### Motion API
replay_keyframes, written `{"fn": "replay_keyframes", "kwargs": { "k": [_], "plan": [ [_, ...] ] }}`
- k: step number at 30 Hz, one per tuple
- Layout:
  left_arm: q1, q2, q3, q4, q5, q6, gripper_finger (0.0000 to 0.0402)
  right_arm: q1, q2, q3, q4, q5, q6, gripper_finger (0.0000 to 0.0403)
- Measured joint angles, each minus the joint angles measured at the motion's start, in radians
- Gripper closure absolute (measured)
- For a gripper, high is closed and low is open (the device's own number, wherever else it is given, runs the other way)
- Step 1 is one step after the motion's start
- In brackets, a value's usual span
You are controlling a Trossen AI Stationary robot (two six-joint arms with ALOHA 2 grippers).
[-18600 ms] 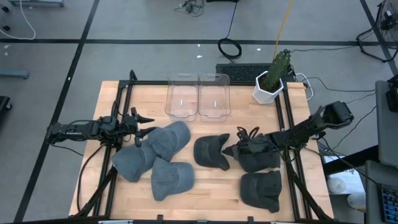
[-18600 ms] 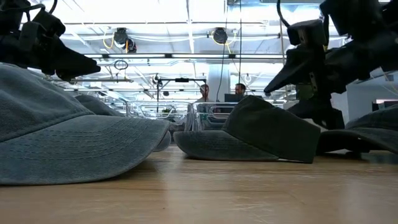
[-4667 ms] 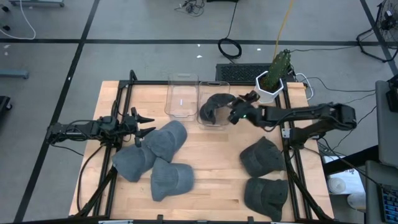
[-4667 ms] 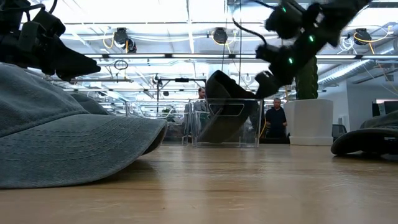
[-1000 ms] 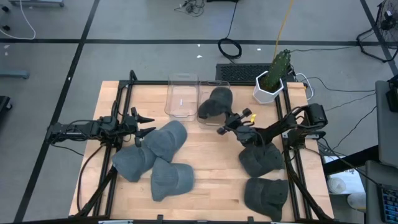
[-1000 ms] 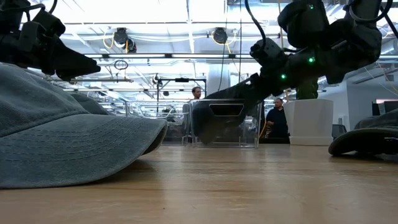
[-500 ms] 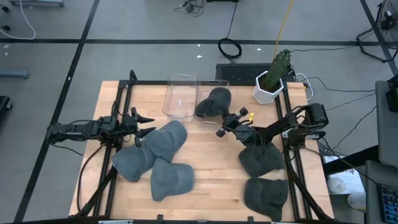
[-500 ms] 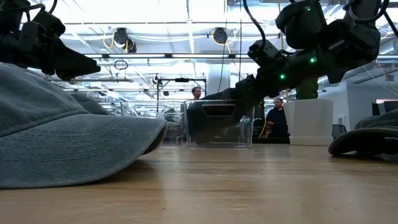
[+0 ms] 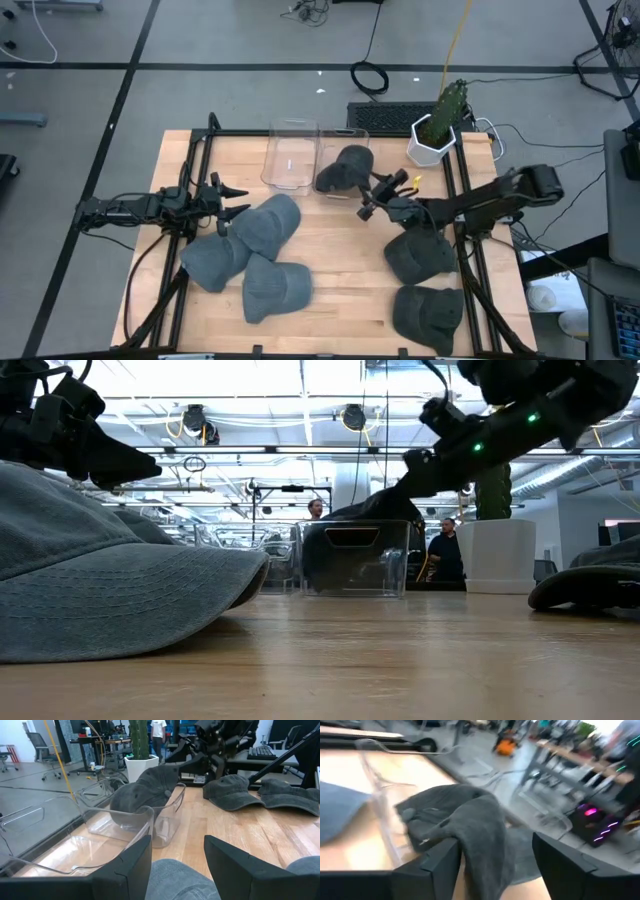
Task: Pick & Place hat
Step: Put the top black cap into the left transparent bin
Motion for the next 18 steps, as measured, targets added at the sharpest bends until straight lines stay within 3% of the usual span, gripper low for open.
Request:
{"fn": "replay_keyframes", "kwargs": {
  "k": [9, 13, 18],
  "plan": [
    [0.001, 0.000, 0.000, 0.000, 0.000, 0.000, 0.0210, -0.119, -0.153, 0.000, -0.285, -0.407, 0.199, 0.0138],
    [0.000, 0.000, 0.000, 0.000, 0.000, 0.000, 0.0210, -0.145, -0.206, 0.000, -0.292, -0.504, 0.198, 0.0137],
    [0.000, 0.000, 0.000, -0.001, 0.000, 0.000, 0.0210, -0.164, -0.270, 0.003, -0.232, -0.531, 0.111, 0.0141]
  ]
}}
